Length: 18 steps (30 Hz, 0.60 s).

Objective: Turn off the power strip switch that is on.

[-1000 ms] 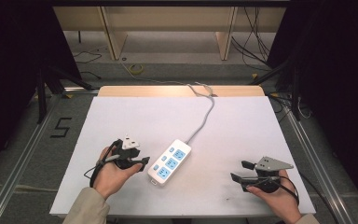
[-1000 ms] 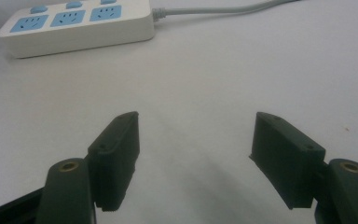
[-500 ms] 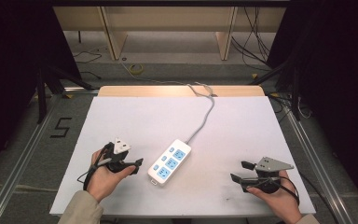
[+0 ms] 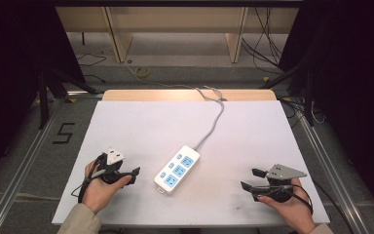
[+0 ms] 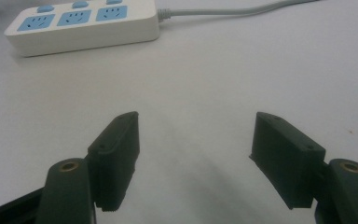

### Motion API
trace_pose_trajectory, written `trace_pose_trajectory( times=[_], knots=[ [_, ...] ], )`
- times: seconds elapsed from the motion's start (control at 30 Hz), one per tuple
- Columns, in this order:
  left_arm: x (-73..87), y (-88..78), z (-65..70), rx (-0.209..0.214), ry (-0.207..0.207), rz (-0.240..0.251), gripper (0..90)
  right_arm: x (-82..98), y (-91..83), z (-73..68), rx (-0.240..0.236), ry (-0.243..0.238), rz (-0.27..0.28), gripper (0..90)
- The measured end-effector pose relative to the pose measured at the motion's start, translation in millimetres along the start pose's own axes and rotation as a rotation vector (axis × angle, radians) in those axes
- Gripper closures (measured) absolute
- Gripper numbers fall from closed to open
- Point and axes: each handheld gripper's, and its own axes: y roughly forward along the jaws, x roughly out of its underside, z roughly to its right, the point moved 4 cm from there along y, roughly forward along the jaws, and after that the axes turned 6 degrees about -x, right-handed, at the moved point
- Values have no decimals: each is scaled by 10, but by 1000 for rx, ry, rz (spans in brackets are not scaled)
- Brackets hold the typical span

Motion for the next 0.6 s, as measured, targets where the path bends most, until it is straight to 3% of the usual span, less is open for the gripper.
trace_pose_trajectory(
  times=[0.23,0.6],
  knots=[
    [102,-33,-71,-4,5,35,246,0,2,-4,-1,-2,-1,329],
    [187,-2,-110,-16,1,38,226,-1,5,-3,0,-4,0,329]
  ],
)
